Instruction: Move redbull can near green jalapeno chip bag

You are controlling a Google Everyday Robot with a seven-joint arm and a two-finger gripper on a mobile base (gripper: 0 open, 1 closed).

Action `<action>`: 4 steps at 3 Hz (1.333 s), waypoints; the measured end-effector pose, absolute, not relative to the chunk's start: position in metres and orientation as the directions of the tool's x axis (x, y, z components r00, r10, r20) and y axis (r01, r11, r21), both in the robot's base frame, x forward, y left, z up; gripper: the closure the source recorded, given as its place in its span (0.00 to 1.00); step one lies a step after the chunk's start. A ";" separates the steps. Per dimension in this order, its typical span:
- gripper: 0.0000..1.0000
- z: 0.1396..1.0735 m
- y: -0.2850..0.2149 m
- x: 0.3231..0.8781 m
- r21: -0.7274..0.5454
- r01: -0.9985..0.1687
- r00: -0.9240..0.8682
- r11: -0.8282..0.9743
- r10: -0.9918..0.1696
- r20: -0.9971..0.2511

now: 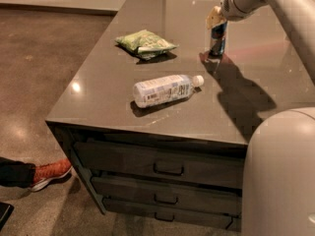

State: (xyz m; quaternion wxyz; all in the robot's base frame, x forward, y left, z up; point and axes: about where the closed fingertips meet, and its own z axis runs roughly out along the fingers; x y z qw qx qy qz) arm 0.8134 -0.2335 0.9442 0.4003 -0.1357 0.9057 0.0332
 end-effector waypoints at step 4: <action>1.00 0.951 -0.107 0.805 0.027 -0.569 -0.530 0.822 -0.342 -0.776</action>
Offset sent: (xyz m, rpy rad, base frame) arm -0.0166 0.1046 0.0230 0.0721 -0.0399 0.2831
